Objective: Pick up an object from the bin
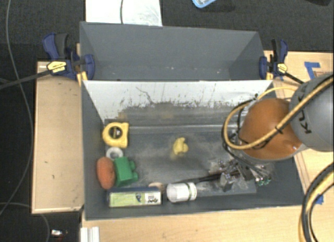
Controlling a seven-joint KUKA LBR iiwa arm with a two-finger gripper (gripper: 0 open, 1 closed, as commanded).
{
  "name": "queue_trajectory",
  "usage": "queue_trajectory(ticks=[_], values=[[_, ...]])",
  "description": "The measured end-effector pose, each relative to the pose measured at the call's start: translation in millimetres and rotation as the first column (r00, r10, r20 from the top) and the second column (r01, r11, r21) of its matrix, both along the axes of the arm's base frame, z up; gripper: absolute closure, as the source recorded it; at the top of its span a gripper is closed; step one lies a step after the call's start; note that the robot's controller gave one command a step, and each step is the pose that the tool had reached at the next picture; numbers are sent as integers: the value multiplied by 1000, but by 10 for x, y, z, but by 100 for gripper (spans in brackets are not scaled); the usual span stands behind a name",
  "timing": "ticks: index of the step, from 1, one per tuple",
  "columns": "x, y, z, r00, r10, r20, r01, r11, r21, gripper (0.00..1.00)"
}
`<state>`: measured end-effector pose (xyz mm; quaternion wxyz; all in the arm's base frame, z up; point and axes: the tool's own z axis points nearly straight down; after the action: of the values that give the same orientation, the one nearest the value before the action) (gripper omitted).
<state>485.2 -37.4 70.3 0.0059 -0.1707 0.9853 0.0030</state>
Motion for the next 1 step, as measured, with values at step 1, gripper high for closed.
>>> queue_trajectory(ticks=[1], values=[[0, 0, 1, 1000, 0, 0, 0, 1000, 0, 100]])
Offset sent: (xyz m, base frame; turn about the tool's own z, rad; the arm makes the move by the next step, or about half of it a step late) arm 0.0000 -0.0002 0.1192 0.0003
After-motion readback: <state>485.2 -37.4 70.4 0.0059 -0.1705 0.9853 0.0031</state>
